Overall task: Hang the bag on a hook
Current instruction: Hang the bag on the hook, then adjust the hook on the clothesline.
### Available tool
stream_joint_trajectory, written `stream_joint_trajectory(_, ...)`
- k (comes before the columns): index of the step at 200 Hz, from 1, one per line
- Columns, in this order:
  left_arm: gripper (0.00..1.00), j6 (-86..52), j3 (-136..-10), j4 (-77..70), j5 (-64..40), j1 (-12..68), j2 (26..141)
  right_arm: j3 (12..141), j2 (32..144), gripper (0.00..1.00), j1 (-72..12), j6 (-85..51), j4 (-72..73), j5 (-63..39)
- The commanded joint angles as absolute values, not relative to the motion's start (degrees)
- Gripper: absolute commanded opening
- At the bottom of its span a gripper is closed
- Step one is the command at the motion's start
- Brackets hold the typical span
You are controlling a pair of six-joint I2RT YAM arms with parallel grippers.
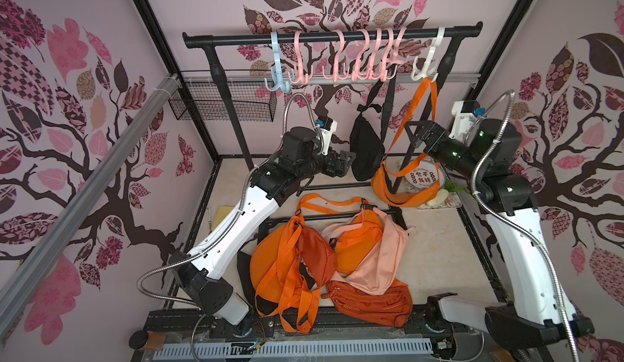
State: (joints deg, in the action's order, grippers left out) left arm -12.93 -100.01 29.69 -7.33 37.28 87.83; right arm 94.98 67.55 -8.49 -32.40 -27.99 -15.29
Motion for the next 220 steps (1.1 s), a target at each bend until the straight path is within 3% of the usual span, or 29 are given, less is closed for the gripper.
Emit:
stream_joint_trajectory(1, 0.87, -12.24, -94.74, 28.59, -4.4, 37.51, 82.32, 91.38, 61.35, 1.0, -8.2, -31.11, -24.22, -15.97)
stream_joint_trajectory(45, 0.89, -12.11, -79.27, 24.49, 4.06, 36.97, 69.59, 86.15, 57.49, 1.0, -12.23, -30.59, -15.12, -25.91)
stream_joint_trajectory(78, 0.9, -10.8, -69.55, 21.52, 11.33, 35.71, 63.03, 85.09, 62.22, 0.99, -16.73, -31.43, -9.14, -32.01)
stream_joint_trajectory(135, 0.9, -7.26, -61.67, 16.8, 19.99, 35.69, 57.33, 85.79, 71.24, 0.97, -28.64, -27.4, 1.02, -29.53)
stream_joint_trajectory(170, 0.9, -7.02, -58.91, 14.68, 21.29, 35.69, 56.25, 82.31, 74.64, 0.99, -28.98, -27.89, 9.21, -24.49)
stream_joint_trajectory(220, 0.9, -7.4, -57.11, 13.77, 21.32, 35.76, 56.46, 92.16, 94.62, 0.98, -29.04, -28.62, 15.54, -26.09)
